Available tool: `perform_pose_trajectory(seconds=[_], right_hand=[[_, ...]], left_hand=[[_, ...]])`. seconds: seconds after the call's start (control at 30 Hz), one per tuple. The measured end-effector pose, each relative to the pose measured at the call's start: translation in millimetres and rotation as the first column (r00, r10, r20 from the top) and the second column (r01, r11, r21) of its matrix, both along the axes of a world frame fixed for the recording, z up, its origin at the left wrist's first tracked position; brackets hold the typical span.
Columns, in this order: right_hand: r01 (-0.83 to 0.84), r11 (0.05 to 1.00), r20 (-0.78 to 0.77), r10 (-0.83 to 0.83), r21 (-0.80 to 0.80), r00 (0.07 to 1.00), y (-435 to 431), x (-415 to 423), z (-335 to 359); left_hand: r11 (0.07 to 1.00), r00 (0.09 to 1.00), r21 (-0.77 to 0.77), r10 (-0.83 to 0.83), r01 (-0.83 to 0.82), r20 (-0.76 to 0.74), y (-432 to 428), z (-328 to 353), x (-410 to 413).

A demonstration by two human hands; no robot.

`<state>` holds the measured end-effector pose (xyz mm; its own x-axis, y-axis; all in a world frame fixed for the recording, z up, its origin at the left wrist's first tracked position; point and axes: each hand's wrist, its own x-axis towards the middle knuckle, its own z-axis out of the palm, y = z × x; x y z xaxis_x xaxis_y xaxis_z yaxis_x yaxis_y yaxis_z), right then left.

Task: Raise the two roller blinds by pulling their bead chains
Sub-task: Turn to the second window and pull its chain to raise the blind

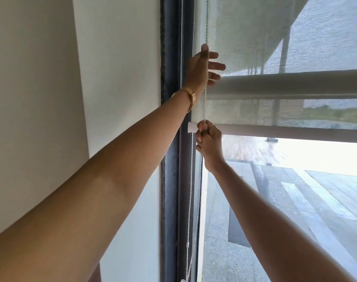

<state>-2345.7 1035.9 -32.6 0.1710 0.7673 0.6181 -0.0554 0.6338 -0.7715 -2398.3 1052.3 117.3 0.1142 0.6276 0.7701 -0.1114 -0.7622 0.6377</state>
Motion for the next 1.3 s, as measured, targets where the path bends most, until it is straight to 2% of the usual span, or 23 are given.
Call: perform_pose_trajectory(seconds=[0.13,0.23,0.4,0.53,0.7,0.93,1.07,1.3], right_hand=[[-0.01,0.998,0.01,0.01,-0.067,1.0,5,-1,-32],[-0.013,0.996,0.018,0.015,-0.091,1.0,7,2,-60],[0.019,0.99,0.08,-0.008,-0.139,0.997,17,6,-113],[0.016,0.978,0.074,0.0,-0.21,0.997,21,6,-156],[-0.051,0.948,0.06,0.074,-0.314,0.995,24,3,-192],[-0.049,0.902,0.145,0.123,-0.428,0.982,33,-2,-190],[-0.075,0.9,0.194,0.173,-0.429,0.966,31,1,-177],[-0.057,0.901,0.237,0.174,-0.431,0.956,38,6,-136]], left_hand=[[0.998,0.991,-0.062,-0.005,0.013,0.13,-2,-5,7],[0.997,0.987,-0.074,0.028,-0.016,0.161,5,-24,11],[0.983,0.977,0.033,0.176,-0.181,0.118,29,-77,17],[0.968,0.967,0.017,0.25,-0.251,0.05,46,-130,17],[0.951,0.95,-0.026,0.31,-0.309,0.032,52,-173,13],[0.954,0.954,0.015,0.299,-0.299,-0.003,44,-180,4],[0.966,0.966,-0.007,0.257,-0.257,-0.038,56,-184,-9],[0.955,0.952,0.026,0.298,-0.297,-0.069,56,-195,-26]])
